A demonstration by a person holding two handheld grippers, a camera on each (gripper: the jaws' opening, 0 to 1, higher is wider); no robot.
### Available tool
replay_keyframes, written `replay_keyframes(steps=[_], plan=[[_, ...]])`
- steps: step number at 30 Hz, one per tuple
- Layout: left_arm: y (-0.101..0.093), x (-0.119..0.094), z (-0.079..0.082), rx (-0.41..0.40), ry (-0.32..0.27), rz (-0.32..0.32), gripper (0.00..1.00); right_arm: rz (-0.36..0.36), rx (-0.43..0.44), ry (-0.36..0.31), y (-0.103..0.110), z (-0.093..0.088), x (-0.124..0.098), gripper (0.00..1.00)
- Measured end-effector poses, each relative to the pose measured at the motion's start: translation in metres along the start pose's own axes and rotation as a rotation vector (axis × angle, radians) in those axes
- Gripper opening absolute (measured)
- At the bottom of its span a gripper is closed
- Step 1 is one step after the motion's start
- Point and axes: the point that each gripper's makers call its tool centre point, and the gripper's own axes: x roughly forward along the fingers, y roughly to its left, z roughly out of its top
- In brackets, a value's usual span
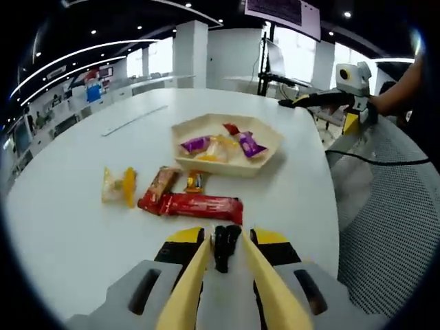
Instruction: Place the target food into the container with the food tongs after gripping and lifting it, then release it inside without dropping or visibly crushing the food.
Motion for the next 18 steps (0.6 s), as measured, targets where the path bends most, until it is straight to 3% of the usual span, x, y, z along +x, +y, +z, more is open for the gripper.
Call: replay_keyframes(steps=[11, 18], plan=[[0.0012, 0.0023, 0.0014, 0.064, 0.008, 0.028, 0.22, 0.003, 0.001, 0.02, 0.0003, -0.0033, 0.001, 0.99], [0.0036, 0.0008, 0.0029, 0.037, 0.013, 0.041, 0.17, 0.002, 0.0, 0.028, 0.0007, -0.0044, 0.0012, 0.99]])
